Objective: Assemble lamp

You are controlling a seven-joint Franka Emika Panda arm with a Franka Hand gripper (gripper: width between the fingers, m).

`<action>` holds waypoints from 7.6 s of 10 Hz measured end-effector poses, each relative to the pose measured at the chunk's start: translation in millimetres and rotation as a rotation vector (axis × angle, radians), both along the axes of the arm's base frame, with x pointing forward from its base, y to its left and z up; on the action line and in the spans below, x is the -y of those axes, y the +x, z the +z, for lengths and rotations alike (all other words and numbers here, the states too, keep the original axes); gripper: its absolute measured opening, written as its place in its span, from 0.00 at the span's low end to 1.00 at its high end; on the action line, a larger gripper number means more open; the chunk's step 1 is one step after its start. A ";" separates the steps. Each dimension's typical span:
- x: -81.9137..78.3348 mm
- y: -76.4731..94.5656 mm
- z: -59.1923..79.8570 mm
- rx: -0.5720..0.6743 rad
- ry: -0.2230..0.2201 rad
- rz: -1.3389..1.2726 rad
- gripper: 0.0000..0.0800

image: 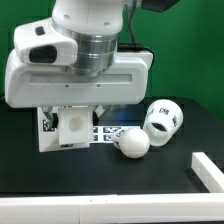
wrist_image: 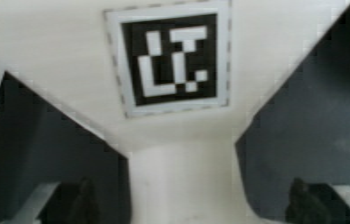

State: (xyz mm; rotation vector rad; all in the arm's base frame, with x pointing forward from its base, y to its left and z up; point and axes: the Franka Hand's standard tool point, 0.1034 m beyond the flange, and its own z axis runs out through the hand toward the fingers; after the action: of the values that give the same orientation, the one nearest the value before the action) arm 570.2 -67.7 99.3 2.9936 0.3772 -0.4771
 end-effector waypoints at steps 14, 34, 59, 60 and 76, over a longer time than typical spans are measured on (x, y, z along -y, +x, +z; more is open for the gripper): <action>-133.6 47.5 -24.3 0.866 0.159 -0.053 0.66; -163.9 58.1 -39.7 0.890 0.246 -0.190 0.66; -141.3 -39.7 -14.9 -0.205 0.076 -0.131 0.87; -142.6 -35.6 -16.0 -0.186 0.079 -0.129 0.87; -112.6 -91.8 -58.9 -0.550 -0.106 -0.170 0.87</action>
Offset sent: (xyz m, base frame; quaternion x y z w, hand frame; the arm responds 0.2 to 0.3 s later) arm 0.0187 0.0779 -0.0101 0.0316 0.2061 0.0730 0.9753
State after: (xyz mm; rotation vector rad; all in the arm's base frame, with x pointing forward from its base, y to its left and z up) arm 478.5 44.9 40.3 2.7570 0.1213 -1.2963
